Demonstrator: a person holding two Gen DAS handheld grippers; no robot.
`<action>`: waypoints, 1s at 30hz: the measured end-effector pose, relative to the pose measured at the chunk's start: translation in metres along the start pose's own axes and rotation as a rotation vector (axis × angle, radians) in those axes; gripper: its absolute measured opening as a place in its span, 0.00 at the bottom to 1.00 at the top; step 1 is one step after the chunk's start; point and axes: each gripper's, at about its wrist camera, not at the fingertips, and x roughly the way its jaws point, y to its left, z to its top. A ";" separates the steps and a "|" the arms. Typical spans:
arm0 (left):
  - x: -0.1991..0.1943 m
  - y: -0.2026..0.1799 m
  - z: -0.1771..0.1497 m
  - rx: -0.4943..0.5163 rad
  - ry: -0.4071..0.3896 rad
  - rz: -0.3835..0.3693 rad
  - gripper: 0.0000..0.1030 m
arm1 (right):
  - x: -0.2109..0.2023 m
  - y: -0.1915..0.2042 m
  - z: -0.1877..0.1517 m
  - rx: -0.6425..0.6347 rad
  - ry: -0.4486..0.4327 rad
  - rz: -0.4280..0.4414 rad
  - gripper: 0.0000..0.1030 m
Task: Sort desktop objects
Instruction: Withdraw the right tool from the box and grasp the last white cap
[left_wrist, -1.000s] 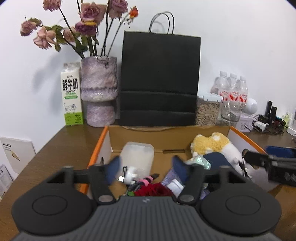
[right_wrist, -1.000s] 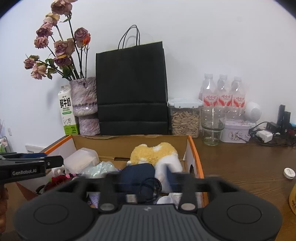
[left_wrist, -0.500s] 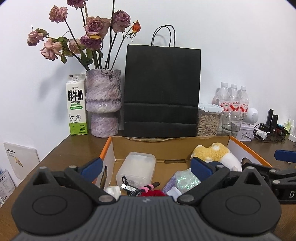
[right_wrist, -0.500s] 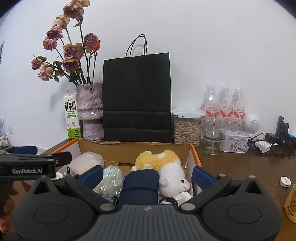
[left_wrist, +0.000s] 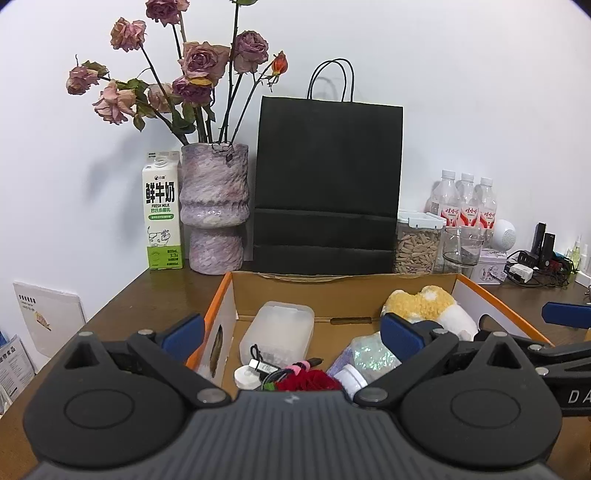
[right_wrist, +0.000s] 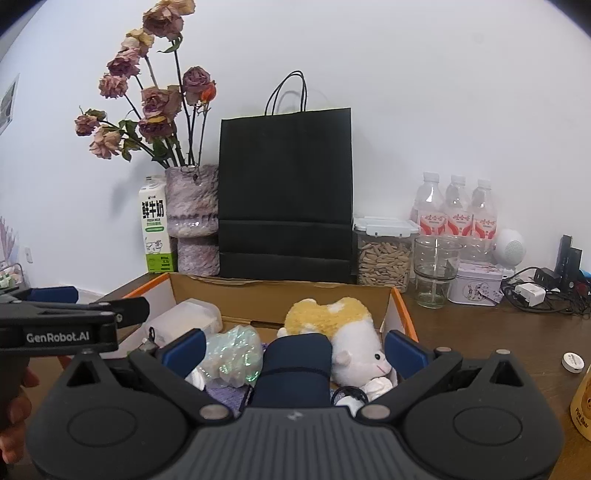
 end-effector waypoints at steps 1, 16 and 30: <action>-0.001 0.001 -0.001 -0.001 0.001 0.000 1.00 | -0.001 0.001 0.000 -0.002 0.000 0.001 1.00; -0.027 0.016 -0.021 -0.010 0.033 0.017 1.00 | -0.022 0.022 -0.021 -0.039 0.029 0.019 1.00; -0.034 0.036 -0.037 -0.010 0.103 0.019 1.00 | -0.027 0.042 -0.046 -0.079 0.114 0.033 1.00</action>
